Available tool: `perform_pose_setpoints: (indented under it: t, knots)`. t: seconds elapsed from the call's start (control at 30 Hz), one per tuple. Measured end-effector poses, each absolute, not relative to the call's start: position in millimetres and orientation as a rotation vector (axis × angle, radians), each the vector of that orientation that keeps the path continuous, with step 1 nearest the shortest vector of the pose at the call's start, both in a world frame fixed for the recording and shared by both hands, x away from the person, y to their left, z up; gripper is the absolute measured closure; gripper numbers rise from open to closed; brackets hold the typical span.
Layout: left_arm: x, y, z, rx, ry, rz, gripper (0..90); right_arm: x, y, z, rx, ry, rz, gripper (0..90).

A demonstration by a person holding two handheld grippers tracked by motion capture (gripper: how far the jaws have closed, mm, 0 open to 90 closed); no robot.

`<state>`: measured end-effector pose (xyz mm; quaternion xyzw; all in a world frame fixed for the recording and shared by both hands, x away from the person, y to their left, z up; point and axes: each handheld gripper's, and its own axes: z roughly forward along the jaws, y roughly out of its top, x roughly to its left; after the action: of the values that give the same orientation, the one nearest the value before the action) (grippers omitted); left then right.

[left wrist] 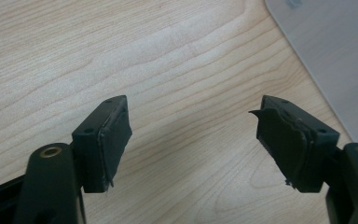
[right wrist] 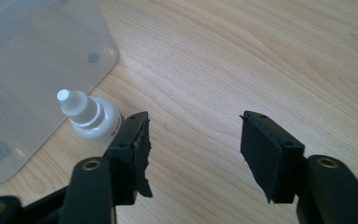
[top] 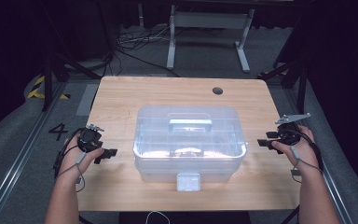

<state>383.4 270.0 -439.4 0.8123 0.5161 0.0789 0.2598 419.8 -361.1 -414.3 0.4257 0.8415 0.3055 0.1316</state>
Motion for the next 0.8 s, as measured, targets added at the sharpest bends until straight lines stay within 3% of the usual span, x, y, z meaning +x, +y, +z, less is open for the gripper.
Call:
perform_pose_setpoints:
  t: [0.1,0.17,0.27,0.4,0.53,0.8]
  knots:
    - [383,269,-438,2.205,1.394,0.232,26.1,419,-361,-414,1.25,2.428,0.894,35.4]
    - [383,269,-435,2.205,1.402,0.23,26.6,420,-361,-414,1.273,2.407,0.91,25.9]
    - [383,271,-433,2.169,1.423,0.216,27.4,420,-359,-414,1.253,2.414,0.975,24.1]
    - [382,272,-432,2.181,1.41,0.217,29.1,419,-356,-414,1.221,2.432,0.962,30.5]
    - [380,271,-427,2.211,1.353,0.21,38.3,419,-358,-413,1.141,2.477,0.9,47.6]
    - [377,269,-414,2.182,1.295,0.197,44.7,417,-360,-413,1.13,2.516,0.947,56.5]
